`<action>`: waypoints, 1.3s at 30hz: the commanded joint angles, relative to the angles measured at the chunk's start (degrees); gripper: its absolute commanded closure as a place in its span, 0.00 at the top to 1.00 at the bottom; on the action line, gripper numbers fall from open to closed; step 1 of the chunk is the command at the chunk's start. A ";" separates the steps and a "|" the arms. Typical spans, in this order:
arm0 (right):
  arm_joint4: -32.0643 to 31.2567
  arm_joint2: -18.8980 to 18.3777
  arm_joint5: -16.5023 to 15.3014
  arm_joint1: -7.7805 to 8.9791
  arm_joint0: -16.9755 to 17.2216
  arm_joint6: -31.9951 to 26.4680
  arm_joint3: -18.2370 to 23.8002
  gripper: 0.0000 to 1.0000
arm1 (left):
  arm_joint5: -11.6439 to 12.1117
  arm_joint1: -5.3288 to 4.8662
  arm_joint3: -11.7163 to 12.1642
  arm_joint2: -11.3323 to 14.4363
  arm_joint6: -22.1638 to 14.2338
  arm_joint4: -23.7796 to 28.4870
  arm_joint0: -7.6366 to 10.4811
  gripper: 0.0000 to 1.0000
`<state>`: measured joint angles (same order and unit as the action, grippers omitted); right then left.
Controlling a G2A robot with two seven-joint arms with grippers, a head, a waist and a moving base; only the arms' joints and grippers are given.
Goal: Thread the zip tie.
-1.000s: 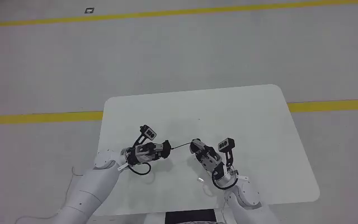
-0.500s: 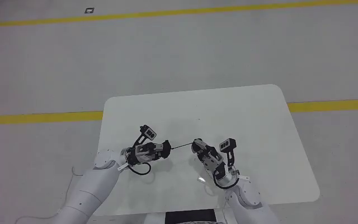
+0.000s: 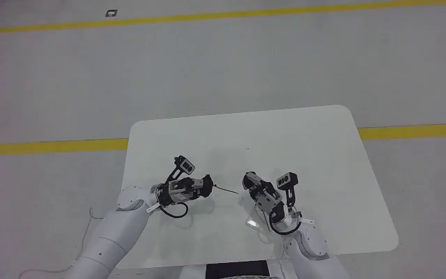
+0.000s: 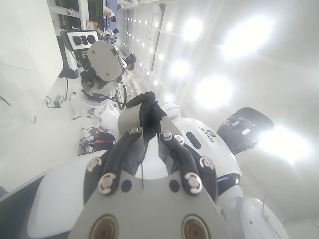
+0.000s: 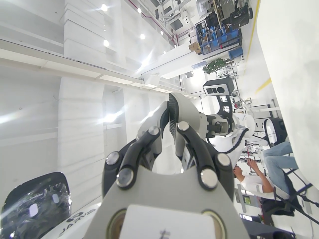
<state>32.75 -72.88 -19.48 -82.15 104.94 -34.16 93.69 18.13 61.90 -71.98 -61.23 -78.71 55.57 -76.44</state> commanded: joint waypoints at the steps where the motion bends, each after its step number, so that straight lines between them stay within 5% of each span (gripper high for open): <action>1: 0.01 -0.18 0.00 -0.07 0.06 -0.12 -0.04 0.00 | 0.00 0.00 0.00 0.00 0.00 0.00 0.00 0.00; 8: -0.17 -0.95 0.00 -0.38 0.18 0.25 -0.36 0.05 | 0.00 0.00 0.00 0.00 0.00 0.00 0.00 0.00; 9: -0.74 -1.13 0.00 -0.42 0.18 0.47 -0.21 0.64 | 0.00 0.00 0.00 0.00 0.00 0.00 0.00 0.00; 10: -1.34 -1.25 0.00 -0.46 0.18 0.42 0.08 1.00 | 0.00 0.00 0.00 0.00 0.00 0.00 0.00 0.00; 25: -4.12 -1.95 0.00 -0.24 -0.18 1.61 0.93 1.00 | 0.00 0.00 0.00 0.00 0.00 0.00 0.00 0.00; 39: -11.28 -9.95 0.00 -0.05 4.66 5.35 12.35 1.00 | 0.00 0.00 0.00 0.00 0.00 0.00 0.00 0.00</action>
<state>21.75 -82.33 -19.48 -82.13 109.33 -28.91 105.43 18.13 61.90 -71.98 -61.23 -78.71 55.57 -76.44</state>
